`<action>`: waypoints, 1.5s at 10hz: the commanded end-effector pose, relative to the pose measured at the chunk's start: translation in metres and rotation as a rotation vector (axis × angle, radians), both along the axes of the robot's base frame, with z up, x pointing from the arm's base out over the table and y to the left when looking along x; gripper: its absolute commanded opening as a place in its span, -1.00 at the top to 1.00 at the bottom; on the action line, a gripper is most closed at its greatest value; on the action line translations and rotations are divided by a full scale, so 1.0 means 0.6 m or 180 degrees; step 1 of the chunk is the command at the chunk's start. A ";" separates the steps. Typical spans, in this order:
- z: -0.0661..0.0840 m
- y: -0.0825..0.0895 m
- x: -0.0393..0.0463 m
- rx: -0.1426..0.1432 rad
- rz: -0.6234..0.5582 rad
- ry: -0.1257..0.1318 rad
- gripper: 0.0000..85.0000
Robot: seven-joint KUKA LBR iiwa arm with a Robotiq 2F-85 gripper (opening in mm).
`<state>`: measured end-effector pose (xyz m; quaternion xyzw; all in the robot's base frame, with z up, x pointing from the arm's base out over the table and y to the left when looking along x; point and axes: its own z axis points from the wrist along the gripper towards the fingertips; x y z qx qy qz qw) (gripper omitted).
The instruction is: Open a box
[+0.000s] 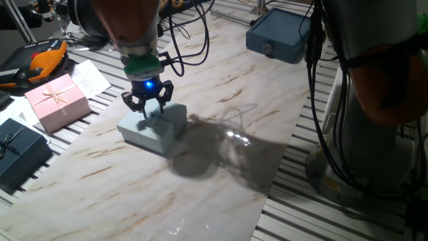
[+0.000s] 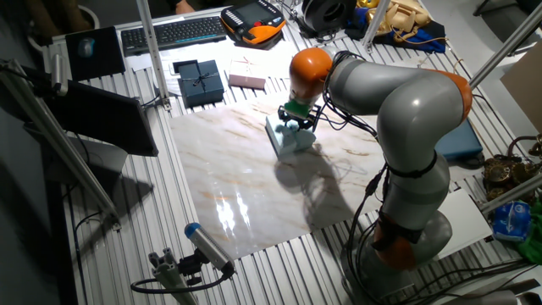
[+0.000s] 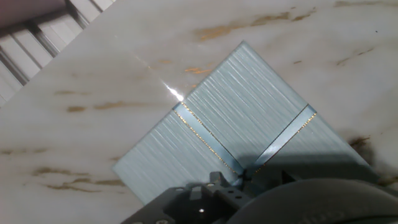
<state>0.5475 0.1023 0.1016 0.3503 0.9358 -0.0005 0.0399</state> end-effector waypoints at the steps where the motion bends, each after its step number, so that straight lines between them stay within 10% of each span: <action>1: -0.001 -0.001 -0.001 0.0000 0.0005 0.0006 0.20; 8: -0.013 0.000 -0.002 -0.0001 0.0020 -0.0003 0.20; 10: -0.013 -0.001 -0.002 0.0034 0.0068 0.0008 1.00; 15: -0.010 -0.002 -0.003 0.0018 0.0093 0.0013 1.00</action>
